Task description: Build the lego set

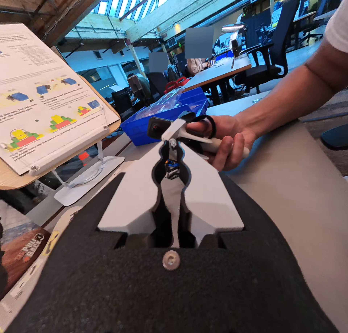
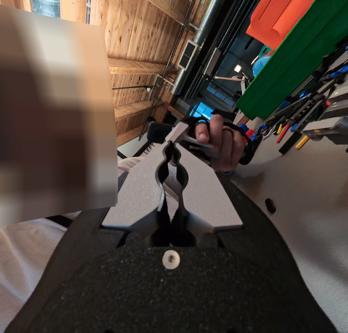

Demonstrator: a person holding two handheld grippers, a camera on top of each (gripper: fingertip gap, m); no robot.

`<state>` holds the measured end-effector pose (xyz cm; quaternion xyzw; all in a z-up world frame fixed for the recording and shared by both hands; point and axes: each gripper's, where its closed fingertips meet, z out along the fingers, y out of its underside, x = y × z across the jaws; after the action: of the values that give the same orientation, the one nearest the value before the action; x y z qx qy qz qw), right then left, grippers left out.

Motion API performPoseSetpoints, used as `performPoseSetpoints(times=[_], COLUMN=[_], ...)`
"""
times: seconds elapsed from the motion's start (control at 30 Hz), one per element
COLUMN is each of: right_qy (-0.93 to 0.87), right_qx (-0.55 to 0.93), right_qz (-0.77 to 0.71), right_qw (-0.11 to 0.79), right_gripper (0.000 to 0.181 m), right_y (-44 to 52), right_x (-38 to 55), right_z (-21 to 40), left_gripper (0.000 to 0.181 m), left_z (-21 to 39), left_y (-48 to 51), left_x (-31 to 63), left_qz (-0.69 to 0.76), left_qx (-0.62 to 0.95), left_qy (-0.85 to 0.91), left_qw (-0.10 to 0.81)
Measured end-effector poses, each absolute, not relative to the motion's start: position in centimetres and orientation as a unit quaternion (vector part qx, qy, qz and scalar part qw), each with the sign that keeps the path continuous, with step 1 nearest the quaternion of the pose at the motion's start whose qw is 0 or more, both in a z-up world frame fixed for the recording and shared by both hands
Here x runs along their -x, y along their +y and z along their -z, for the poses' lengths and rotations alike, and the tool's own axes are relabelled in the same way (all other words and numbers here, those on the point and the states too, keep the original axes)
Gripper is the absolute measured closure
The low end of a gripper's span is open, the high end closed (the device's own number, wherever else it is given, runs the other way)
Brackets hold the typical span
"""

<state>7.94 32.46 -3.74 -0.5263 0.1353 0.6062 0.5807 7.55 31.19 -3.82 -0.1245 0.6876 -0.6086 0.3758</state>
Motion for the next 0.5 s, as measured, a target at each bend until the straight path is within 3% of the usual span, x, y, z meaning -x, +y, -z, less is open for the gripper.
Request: performPoseSetpoints(times=[0.03,0.5], right_qy=[0.13,0.087], right_qx=[0.535,0.566], right_qz=[-0.605,-0.586], right_qw=[0.575,0.574], right_gripper=[0.181,0.179], right_y=[32.5,32.1], right_x=[-7.7,-6.3], right_z=[3.9,3.7], left_gripper=[0.176,0.176], left_z=[3.8,3.6], left_y=[31.2,31.3], left_x=[-7.5,-7.1], left_qz=[0.607,0.593], left_qx=[0.123,0.096], left_qy=[0.689,0.688], left_qw=[0.378,0.406])
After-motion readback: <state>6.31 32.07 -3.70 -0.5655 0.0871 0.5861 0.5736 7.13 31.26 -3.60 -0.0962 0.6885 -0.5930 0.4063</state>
